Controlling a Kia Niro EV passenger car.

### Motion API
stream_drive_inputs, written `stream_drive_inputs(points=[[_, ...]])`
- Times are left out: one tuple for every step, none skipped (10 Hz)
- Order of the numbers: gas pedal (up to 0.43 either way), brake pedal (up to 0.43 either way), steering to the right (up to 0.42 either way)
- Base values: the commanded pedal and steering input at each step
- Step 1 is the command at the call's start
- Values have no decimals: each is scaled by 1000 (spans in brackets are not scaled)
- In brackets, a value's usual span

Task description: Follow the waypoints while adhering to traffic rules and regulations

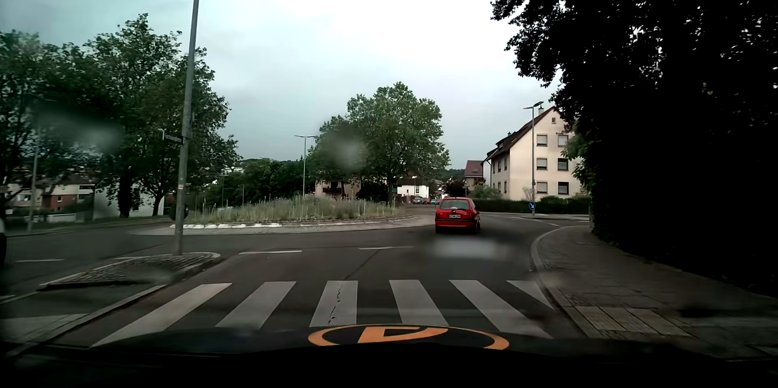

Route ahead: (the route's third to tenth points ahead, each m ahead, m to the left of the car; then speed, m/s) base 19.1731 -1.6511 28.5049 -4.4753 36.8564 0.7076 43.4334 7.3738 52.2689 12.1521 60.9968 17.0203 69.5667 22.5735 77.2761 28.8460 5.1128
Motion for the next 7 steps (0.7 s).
stream_drive_inputs(points=[[87, 0, 36], [87, 0, 43], [110, 0, 45], [130, 0, 45], [138, 0, 59], [138, 0, 79], [138, 0, 102]])
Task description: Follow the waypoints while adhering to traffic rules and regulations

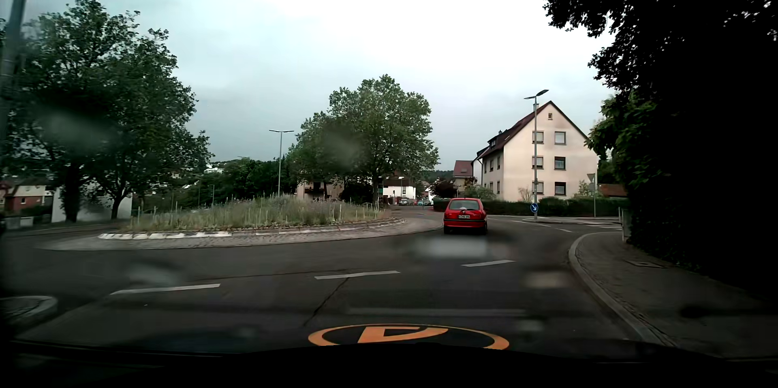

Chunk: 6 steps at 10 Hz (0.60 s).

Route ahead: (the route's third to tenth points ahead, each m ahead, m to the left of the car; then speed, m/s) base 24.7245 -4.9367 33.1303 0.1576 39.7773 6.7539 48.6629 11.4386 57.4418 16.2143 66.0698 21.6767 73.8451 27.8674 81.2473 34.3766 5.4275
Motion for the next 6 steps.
stream_drive_inputs(points=[[138, 0, 126], [138, 0, 140], [138, 0, 152], [138, 0, 154], [138, 0, 154], [138, 0, 155]])
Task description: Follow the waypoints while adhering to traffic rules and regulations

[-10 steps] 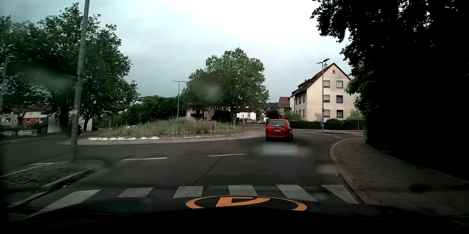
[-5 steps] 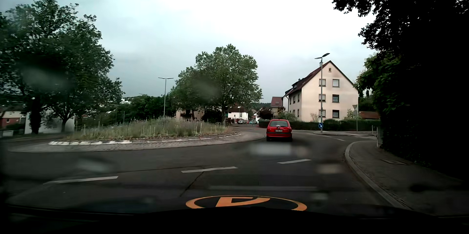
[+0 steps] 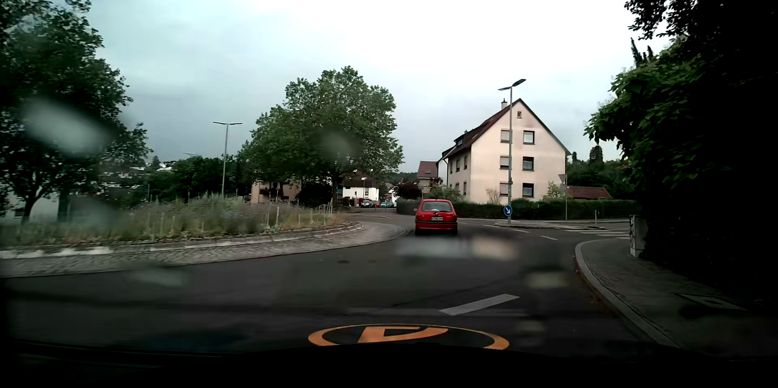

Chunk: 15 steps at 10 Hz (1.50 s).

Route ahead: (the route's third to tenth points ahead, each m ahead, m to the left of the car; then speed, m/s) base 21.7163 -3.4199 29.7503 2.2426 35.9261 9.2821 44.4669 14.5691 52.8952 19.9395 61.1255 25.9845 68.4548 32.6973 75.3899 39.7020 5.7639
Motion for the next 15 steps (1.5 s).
stream_drive_inputs(points=[[138, 0, 155], [138, 0, 155], [138, 0, 155], [138, 0, 154], [138, 0, 148], [138, 0, 143], [138, 0, 128], [130, 0, 111], [118, 0, 78], [118, 0, 53], [110, 0, 35], [79, 0, 19], [67, 0, 5], [39, 0, -6], [28, 0, -18]])
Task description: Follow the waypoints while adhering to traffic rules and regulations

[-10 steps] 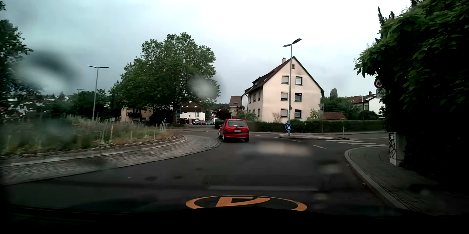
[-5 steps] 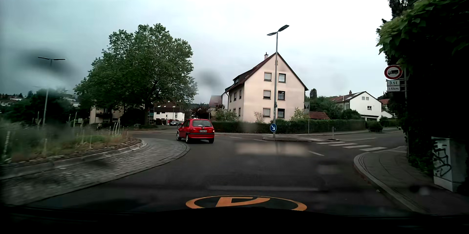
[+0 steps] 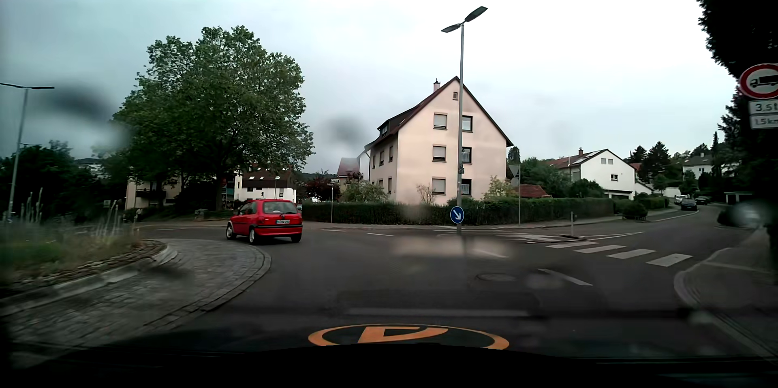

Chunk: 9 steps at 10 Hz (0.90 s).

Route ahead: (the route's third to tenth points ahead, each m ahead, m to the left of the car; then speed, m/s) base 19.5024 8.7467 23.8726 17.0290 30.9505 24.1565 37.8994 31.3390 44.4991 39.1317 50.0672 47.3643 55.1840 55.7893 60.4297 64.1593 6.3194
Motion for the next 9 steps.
stream_drive_inputs(points=[[28, 0, -34], [28, 0, -54], [28, 0, -78], [28, 0, -105], [28, 0, -127], [28, 0, -155], [39, 0, -184], [39, 0, -211], [39, 0, -233]])
